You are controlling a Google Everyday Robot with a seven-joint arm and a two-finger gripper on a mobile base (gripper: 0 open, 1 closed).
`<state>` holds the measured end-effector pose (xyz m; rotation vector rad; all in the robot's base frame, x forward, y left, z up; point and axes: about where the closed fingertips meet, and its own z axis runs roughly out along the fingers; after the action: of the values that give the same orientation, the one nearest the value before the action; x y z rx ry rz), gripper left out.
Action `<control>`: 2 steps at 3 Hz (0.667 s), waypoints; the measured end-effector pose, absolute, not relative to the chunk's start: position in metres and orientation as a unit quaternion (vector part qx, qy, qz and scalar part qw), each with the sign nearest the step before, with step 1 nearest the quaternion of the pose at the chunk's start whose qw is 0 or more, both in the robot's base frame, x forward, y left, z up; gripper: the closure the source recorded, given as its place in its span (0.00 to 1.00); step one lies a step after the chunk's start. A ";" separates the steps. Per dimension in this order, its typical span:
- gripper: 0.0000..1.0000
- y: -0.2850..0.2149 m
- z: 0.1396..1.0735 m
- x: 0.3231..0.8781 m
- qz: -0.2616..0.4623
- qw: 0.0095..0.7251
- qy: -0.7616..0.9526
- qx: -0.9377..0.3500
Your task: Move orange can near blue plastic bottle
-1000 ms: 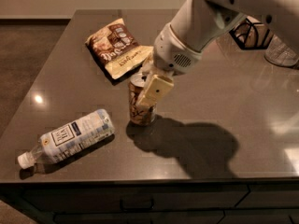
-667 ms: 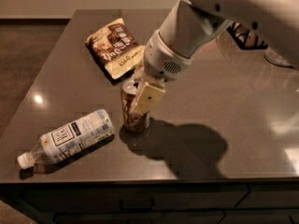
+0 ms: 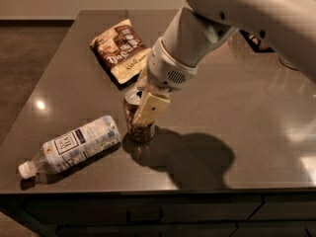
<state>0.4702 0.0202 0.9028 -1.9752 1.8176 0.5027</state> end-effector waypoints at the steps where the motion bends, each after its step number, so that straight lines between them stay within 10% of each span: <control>1: 0.12 0.021 0.904 0.469 0.179 0.204 0.651 -0.709; 2: 0.00 0.022 0.904 0.468 0.179 0.204 0.650 -0.710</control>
Offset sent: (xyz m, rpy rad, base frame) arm -0.0009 0.0008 0.0007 -0.0008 -0.0020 0.0016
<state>0.4683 0.0219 0.9042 -1.9792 1.8131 0.4979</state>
